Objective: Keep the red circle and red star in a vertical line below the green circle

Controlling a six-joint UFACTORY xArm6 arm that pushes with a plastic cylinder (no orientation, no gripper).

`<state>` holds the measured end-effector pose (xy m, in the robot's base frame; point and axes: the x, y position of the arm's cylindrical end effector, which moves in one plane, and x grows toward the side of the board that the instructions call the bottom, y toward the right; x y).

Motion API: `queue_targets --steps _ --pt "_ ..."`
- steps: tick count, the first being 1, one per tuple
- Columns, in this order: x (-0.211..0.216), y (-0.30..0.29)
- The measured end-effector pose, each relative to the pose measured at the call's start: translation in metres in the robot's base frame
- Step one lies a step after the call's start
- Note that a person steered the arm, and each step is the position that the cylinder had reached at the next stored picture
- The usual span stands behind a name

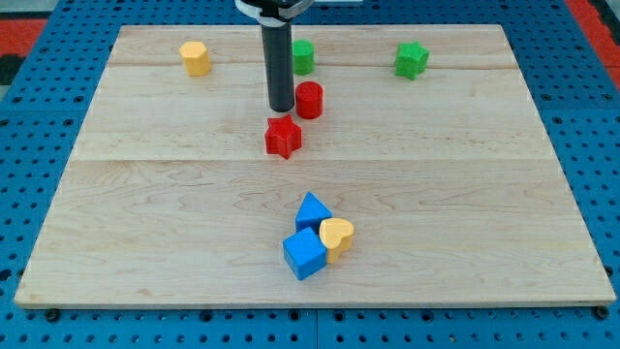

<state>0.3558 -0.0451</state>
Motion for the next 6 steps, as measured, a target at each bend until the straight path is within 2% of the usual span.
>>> queue_targets --steps 2,3,6 --pt "0.011 -0.046" --pt "0.040 -0.037" --pt "0.060 -0.001"
